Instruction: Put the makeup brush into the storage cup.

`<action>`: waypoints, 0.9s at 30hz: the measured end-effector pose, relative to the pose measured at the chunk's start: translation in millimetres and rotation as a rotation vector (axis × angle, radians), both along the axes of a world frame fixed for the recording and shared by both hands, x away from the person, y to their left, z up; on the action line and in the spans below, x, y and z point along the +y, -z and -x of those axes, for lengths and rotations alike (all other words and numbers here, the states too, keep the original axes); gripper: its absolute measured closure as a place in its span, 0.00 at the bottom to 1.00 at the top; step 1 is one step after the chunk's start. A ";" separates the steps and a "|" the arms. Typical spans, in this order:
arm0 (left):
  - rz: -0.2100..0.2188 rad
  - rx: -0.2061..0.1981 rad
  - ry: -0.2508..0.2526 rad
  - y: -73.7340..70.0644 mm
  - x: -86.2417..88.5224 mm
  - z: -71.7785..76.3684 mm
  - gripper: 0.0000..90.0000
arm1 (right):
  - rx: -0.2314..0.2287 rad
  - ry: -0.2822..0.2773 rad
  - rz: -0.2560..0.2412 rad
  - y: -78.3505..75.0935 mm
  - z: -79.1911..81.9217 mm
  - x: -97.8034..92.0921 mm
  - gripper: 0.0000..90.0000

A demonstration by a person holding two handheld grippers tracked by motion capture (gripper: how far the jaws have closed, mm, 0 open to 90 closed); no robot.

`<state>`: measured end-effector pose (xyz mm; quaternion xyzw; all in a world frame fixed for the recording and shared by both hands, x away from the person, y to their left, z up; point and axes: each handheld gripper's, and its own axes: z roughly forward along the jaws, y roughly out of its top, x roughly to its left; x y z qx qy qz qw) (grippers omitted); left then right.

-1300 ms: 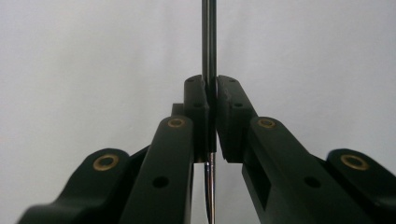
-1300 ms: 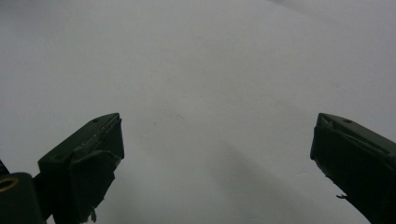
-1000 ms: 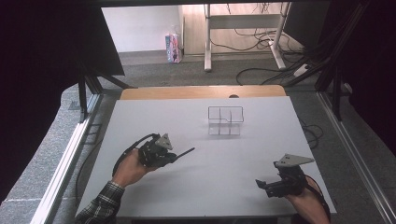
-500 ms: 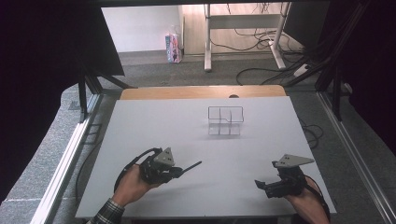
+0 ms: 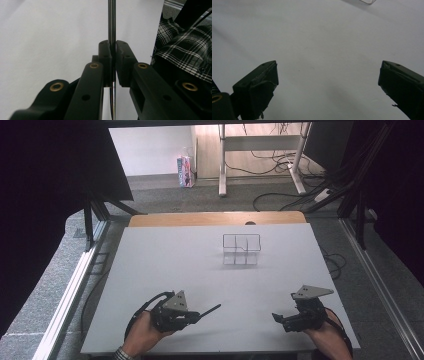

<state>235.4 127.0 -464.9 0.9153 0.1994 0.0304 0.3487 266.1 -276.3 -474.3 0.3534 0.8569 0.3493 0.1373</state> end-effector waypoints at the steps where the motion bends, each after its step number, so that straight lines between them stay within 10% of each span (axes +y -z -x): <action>1: -0.004 0.001 0.000 0.2 -0.4 -0.4 0.93 | 0.002 0.001 -0.004 -0.4 0.4 0.8 0.03; 9: -0.025 0.007 0.016 1.9 -4.7 -1.6 0.93 | 0.008 0.009 -0.032 -7.3 0.7 5.5 0.01; 27: -0.085 -0.010 0.069 2.0 -25.5 -6.8 0.93 | 0.015 -0.174 0.055 -22.4 1.9 48.6 0.04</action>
